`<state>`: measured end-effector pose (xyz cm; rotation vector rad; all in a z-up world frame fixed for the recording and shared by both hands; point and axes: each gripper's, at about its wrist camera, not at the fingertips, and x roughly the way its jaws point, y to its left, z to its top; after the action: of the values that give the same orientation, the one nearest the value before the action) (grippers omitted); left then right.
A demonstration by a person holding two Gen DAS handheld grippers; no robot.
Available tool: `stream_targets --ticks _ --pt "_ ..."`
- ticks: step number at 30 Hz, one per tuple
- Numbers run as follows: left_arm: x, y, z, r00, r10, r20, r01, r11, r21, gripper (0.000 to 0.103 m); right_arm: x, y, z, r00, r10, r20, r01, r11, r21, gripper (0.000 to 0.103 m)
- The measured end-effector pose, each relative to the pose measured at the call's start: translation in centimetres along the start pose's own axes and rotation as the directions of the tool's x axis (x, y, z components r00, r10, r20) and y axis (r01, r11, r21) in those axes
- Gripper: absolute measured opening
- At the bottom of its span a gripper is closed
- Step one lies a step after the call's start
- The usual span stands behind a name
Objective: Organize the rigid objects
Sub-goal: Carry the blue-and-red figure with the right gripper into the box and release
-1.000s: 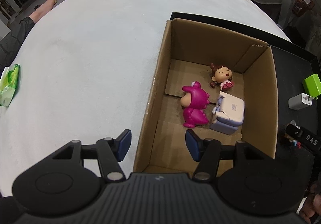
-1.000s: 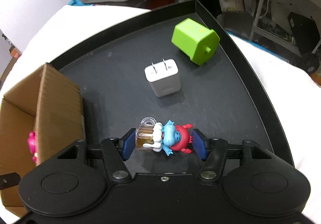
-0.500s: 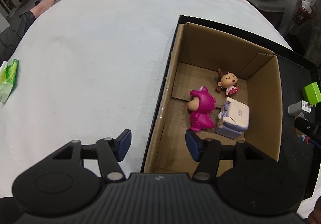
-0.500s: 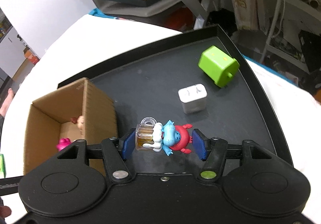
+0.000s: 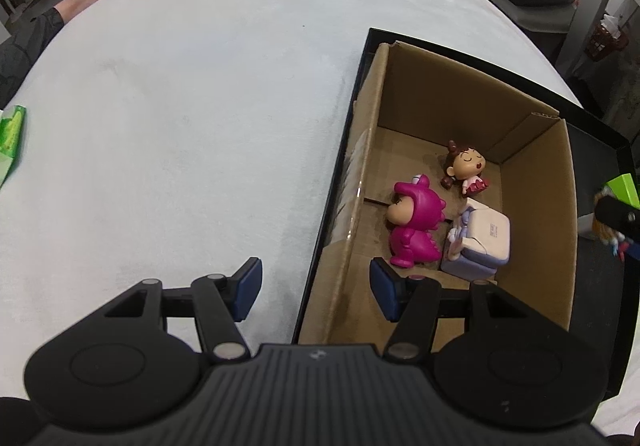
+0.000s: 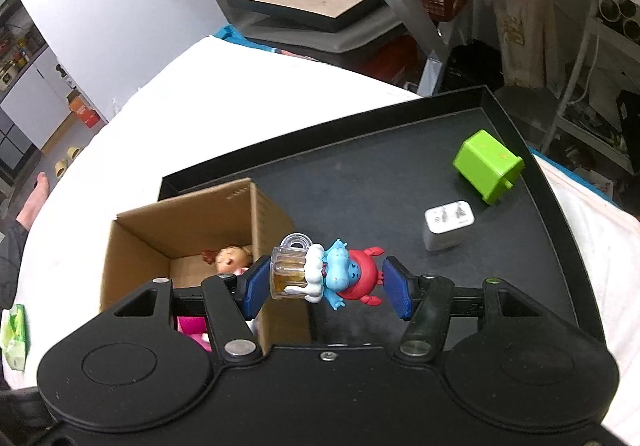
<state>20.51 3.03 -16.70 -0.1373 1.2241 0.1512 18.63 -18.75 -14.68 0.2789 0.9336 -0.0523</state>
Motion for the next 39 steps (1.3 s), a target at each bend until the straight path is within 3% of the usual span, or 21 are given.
stream_targets --ticks 10,15,18,25,31,39 --pt "0.4 1.2 0.2 0.997 -0.078 0.021 0.078 0.997 -0.02 0.049 -0.2 3.7 0.7 1.0 0.014 0.012 -0.013 0.998 -0.058 0.058" --pt "0.9 2.4 0.3 0.99 -0.139 -0.008 0.138 0.989 -0.061 0.023 0.3 6.0 0.6 1.0 0.024 0.006 -0.024 0.995 -0.094 0.058" --pt "0.7 2.5 0.2 0.985 -0.171 -0.009 0.17 0.984 -0.049 0.016 0.7 7.2 0.5 1.0 0.026 -0.006 -0.027 0.994 -0.104 0.058" --pt "0.6 2.3 0.0 0.986 -0.169 -0.005 0.169 0.985 -0.027 0.016 1.8 9.4 0.3 0.999 0.037 -0.023 -0.04 0.992 -0.118 0.058" --pt "0.8 2.6 0.2 0.983 -0.185 -0.018 0.184 0.982 -0.041 0.017 2.7 10.0 0.3 0.994 0.102 -0.042 -0.106 0.989 -0.1 0.061" --pt "1.1 3.1 0.6 0.98 -0.199 -0.032 0.197 0.979 -0.044 0.017 2.3 9.1 0.2 0.997 0.073 -0.033 -0.076 0.992 -0.1 0.062"
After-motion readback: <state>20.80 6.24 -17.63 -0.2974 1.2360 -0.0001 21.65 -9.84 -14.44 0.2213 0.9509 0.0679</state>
